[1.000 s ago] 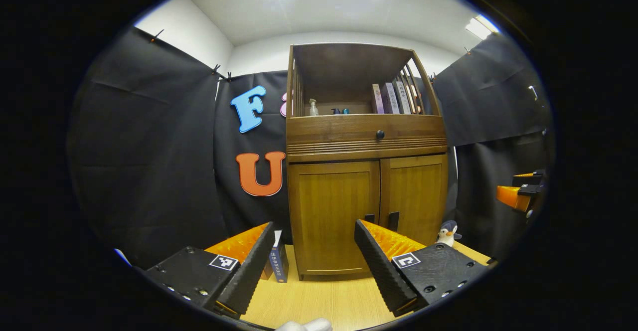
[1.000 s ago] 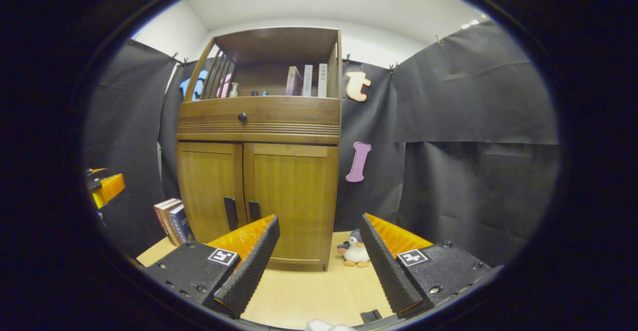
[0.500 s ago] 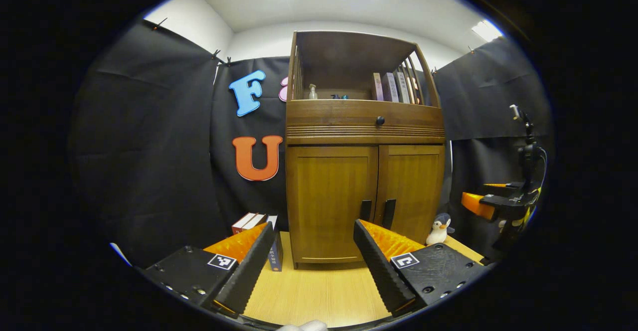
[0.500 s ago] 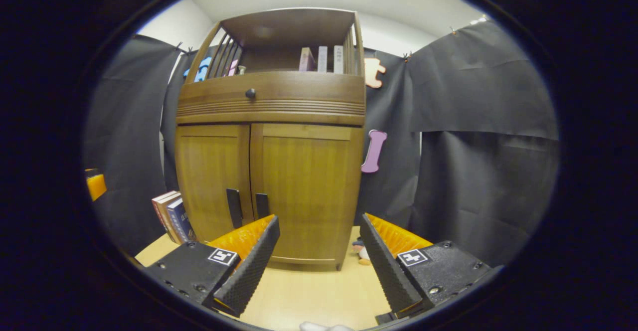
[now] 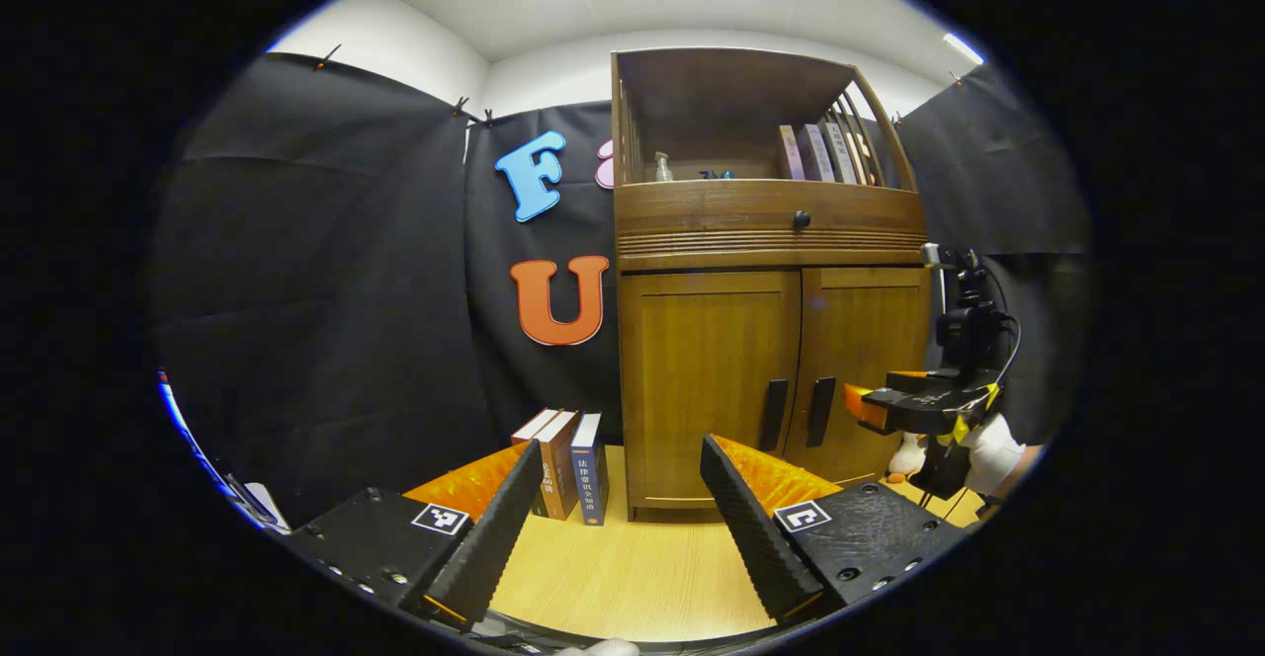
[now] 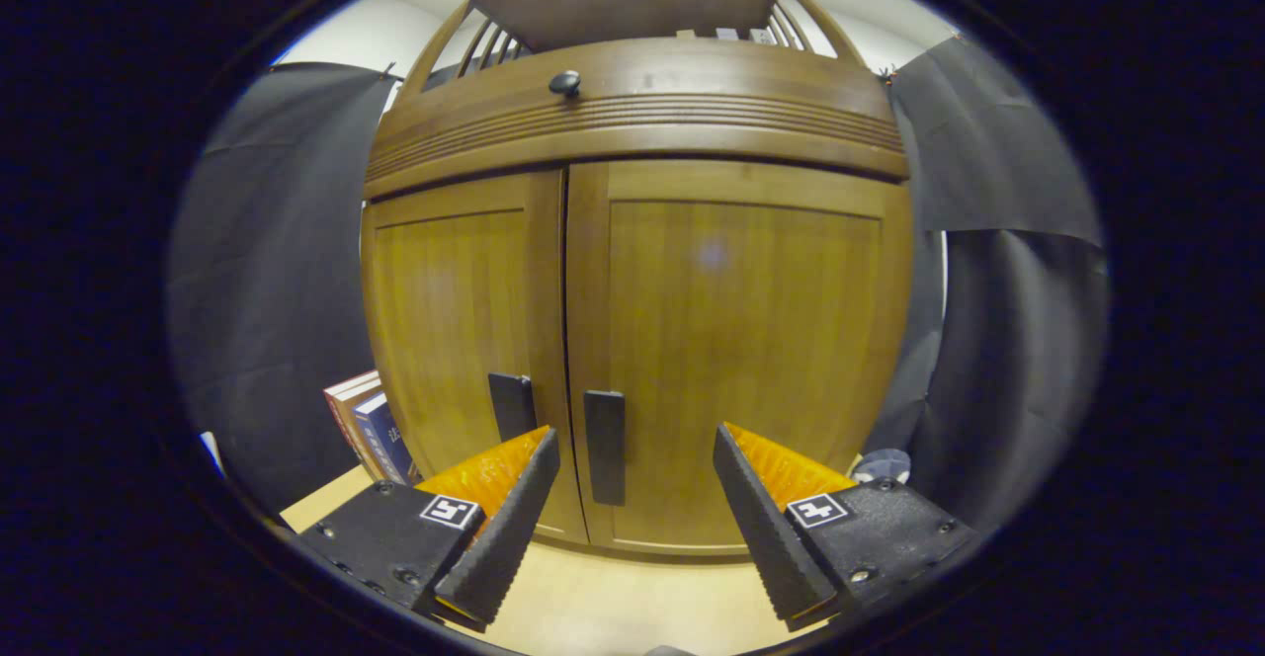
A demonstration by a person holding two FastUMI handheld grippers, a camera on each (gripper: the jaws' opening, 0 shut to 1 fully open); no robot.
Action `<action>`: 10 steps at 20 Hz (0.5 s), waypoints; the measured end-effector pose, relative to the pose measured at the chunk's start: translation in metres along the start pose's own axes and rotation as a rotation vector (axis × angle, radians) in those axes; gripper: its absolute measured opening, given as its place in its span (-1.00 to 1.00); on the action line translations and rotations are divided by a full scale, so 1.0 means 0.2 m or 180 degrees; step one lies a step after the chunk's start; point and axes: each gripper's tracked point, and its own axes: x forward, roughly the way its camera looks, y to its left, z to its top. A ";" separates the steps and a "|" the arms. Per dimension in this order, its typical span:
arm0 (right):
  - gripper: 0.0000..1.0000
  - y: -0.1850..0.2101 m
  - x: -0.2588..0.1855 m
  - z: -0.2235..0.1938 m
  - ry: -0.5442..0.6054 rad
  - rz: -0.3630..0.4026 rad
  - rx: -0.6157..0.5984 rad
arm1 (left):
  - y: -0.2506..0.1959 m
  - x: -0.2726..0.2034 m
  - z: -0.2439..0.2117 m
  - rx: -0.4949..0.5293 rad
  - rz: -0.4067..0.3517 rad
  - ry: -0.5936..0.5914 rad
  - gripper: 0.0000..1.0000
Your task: Open the right door of the double-door shoe cabinet with the right hand, and open the left door with the left hand.
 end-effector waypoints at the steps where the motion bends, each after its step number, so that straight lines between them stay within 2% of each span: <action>1: 0.92 0.01 0.08 -0.03 0.0047 0.0028 -0.0008 | 0.01 0.00 0.00 -0.0028 0.0052 0.0007 1.00; 2: 0.80 0.03 0.14 -0.05 0.0093 0.0064 -0.0004 | 0.02 0.00 0.01 -0.0058 0.0112 0.0012 0.93; 7: 0.41 0.06 0.33 -0.16 0.0333 0.0143 0.0054 | 0.02 0.01 0.03 -0.0232 0.0240 0.0016 0.93; 10: 0.00 0.08 0.37 -0.18 0.0341 0.0141 0.0163 | -0.01 0.05 0.04 -0.0243 0.0207 0.0014 0.93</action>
